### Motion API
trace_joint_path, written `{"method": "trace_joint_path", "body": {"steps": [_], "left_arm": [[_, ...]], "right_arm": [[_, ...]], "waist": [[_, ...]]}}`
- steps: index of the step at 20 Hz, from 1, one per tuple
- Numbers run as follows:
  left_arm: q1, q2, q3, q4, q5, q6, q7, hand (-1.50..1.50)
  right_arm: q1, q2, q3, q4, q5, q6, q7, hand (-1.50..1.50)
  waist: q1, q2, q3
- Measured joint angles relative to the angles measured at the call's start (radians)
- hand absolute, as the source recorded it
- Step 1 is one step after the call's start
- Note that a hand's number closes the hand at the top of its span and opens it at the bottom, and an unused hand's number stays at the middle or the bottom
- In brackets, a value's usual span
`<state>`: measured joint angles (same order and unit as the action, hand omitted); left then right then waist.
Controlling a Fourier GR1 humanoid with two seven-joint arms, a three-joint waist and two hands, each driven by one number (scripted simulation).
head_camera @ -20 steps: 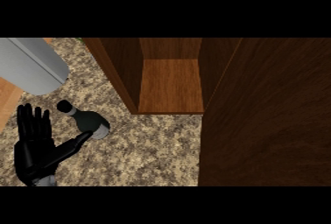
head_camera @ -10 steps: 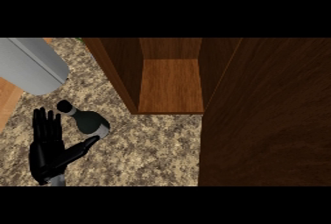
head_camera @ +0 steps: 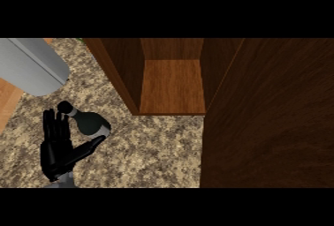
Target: Pick up the wine, place it into the cabinet and close the cabinet
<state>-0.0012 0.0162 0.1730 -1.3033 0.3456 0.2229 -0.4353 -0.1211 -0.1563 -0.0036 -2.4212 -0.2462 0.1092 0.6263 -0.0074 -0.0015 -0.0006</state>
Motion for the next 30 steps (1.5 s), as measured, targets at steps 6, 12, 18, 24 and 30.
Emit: {"method": "trace_joint_path", "body": {"steps": [6, 12, 18, 24, 30], "left_arm": [[-0.035, 0.01, 0.01, 0.068, 0.002, -0.018, -0.024, -1.5], [-0.086, 0.011, 0.042, 0.216, 0.015, -0.053, -0.103, -1.5], [-0.119, 0.028, 0.065, 0.306, 0.035, -0.101, -0.143, -1.5], [-0.172, 0.031, 0.078, 0.385, 0.048, -0.123, -0.18, -1.5], [-0.219, 0.037, 0.099, 0.487, 0.073, -0.195, -0.247, 1.5]], "right_arm": [[-0.004, 0.015, 0.018, 0.001, 0.005, -0.01, 0.001, -1.5], [0.025, 0.012, 0.01, 0.0, 0.005, 0.014, -0.016, -1.5], [0.009, 0.009, 0.003, -0.002, 0.007, 0.01, -0.004, -1.5], [0.01, 0.018, 0.024, -0.003, 0.012, 0.006, -0.003, -1.5], [-0.033, 0.005, -0.009, 0.003, 0.01, 0.003, 0.016, -1.5]], "waist": [[0.001, 0.0, 0.0], [-0.002, 0.0, 0.0], [-0.001, 0.0, 0.0], [-0.002, 0.0, 0.0], [-0.002, 0.001, 0.0]]}}
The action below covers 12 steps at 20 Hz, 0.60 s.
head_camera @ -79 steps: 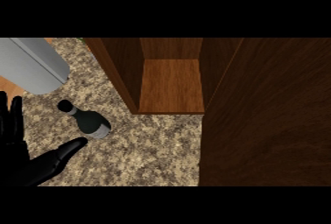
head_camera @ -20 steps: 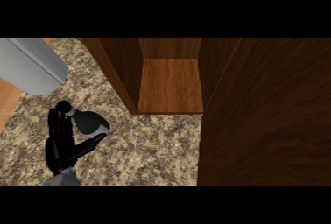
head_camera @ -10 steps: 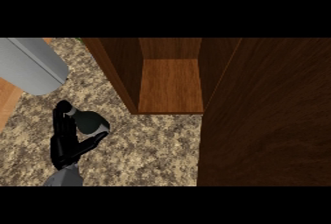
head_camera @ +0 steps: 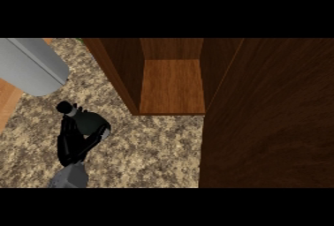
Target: Pick up the wine, place it into the cabinet and close the cabinet
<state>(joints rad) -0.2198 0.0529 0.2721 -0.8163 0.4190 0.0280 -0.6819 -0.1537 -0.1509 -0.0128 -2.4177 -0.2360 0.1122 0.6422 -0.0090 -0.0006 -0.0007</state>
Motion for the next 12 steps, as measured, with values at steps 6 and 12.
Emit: {"method": "trace_joint_path", "body": {"steps": [6, 12], "left_arm": [[-0.036, 0.024, -0.023, 0.044, -0.016, -0.062, -0.019, 1.5], [-0.06, 0.043, -0.071, 0.055, -0.105, -0.005, -0.082, 1.5]], "right_arm": [[0.033, -0.001, -0.019, 0.0, -0.006, 0.027, -0.018, -1.5], [0.05, 0.013, -0.009, 0.003, -0.007, 0.034, -0.032, -1.5]], "waist": [[-0.001, -0.001, 0.001], [-0.002, -0.003, 0.004]]}}
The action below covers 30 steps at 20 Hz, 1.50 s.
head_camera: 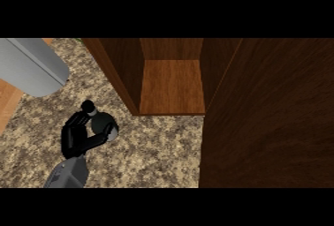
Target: Pick up the wine, place it into the cabinet and close the cabinet
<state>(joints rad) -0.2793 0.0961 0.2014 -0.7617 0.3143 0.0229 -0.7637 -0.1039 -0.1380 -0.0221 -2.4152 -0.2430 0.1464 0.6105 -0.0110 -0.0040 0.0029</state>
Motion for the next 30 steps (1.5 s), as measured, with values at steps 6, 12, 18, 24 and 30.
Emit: {"method": "trace_joint_path", "body": {"steps": [6, 12, 18, 24, 30], "left_arm": [[0.129, 0.055, -0.093, -0.145, -0.05, -0.109, 0.017, 1.5], [0.261, 0.085, -0.139, -0.332, -0.079, -0.127, 0.051, 1.5], [0.349, 0.082, -0.156, -0.53, -0.067, -0.126, 0.084, 1.5], [0.39, 0.077, -0.202, -0.767, -0.016, -0.136, 0.267, 1.5], [0.398, 0.039, -0.288, -0.98, -0.059, -0.046, 0.445, 1.5]], "right_arm": [[0.006, -0.003, -0.012, 0.002, -0.003, 0.004, 0.005, -1.5], [0.008, 0.006, -0.002, 0.002, -0.004, 0.004, 0.001, -1.5], [0.03, 0.007, -0.011, 0.005, -0.006, 0.023, -0.018, -1.5], [0.024, 0.02, 0.006, 0.006, -0.005, 0.013, -0.015, -1.5], [0.011, 0.019, 0.002, 0.007, -0.008, 0.01, -0.008, -1.5]], "waist": [[0.01, -0.007, 0.004], [0.012, -0.002, 0.0], [0.012, -0.001, -0.002], [0.012, 0.0, -0.002], [0.01, 0.0, -0.002]]}}
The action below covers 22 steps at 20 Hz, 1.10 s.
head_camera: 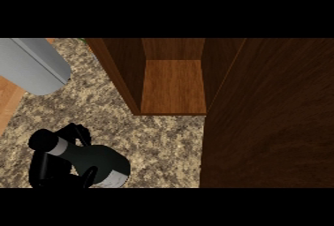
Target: Pick up the wine, place it into the cabinet and close the cabinet
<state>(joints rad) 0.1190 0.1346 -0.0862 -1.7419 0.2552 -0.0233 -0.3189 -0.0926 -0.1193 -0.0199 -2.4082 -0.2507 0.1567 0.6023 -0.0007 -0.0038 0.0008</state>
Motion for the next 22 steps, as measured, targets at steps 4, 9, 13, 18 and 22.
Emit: {"method": "trace_joint_path", "body": {"steps": [4, 9, 13, 18, 22], "left_arm": [[-0.023, -0.028, -0.062, -0.095, -0.053, 0.066, 0.121, 1.5], [-0.092, -0.083, -0.157, -0.171, -0.106, 0.135, 0.255, 1.5], [-0.148, -0.112, -0.244, -0.194, -0.133, 0.223, 0.314, 1.5], [-0.299, -0.128, -0.31, -0.17, -0.157, 0.374, 0.406, 1.5], [-0.401, -0.132, -0.359, -0.119, -0.172, 0.486, 0.439, 1.5]], "right_arm": [[-0.008, -0.004, -0.008, 0.001, -0.003, 0.0, 0.007, -1.5], [0.019, 0.003, -0.024, 0.005, -0.006, 0.019, -0.024, -1.5], [-0.004, 0.004, -0.016, 0.004, -0.008, 0.005, -0.001, -1.5], [-0.001, 0.008, -0.011, 0.004, -0.01, 0.005, 0.001, -1.5], [0.011, 0.005, -0.018, 0.003, -0.014, 0.016, -0.004, -1.5]], "waist": [[-0.002, 0.001, 0.0], [-0.005, 0.001, 0.0], [-0.006, 0.001, 0.0], [-0.01, 0.002, 0.0], [-0.011, 0.002, 0.0]]}}
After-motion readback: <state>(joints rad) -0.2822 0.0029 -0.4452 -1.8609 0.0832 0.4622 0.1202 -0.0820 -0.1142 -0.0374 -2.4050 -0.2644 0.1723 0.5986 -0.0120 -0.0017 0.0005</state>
